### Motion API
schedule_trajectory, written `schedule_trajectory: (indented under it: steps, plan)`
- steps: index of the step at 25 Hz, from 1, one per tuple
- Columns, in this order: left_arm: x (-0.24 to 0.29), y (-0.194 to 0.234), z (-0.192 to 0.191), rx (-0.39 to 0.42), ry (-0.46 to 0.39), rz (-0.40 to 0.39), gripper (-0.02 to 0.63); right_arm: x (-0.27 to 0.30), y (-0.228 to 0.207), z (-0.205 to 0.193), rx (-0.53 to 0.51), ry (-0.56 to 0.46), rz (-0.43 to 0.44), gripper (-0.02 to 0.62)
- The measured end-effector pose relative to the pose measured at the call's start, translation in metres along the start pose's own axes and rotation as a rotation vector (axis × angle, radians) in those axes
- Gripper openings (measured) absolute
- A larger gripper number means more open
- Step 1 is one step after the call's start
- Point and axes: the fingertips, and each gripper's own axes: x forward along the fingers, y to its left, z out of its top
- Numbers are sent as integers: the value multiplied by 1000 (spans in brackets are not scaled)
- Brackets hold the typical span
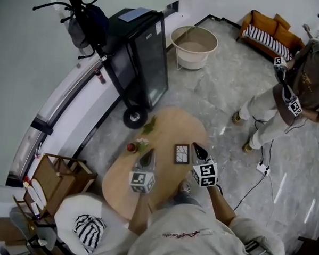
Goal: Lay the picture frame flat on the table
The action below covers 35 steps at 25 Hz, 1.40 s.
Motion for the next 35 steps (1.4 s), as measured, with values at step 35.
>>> schedule_trajectory:
  steps: [35]
  plan:
    - [-29, 1, 102, 101, -121, 47, 0, -33, -6, 81, -17, -143, -17, 2]
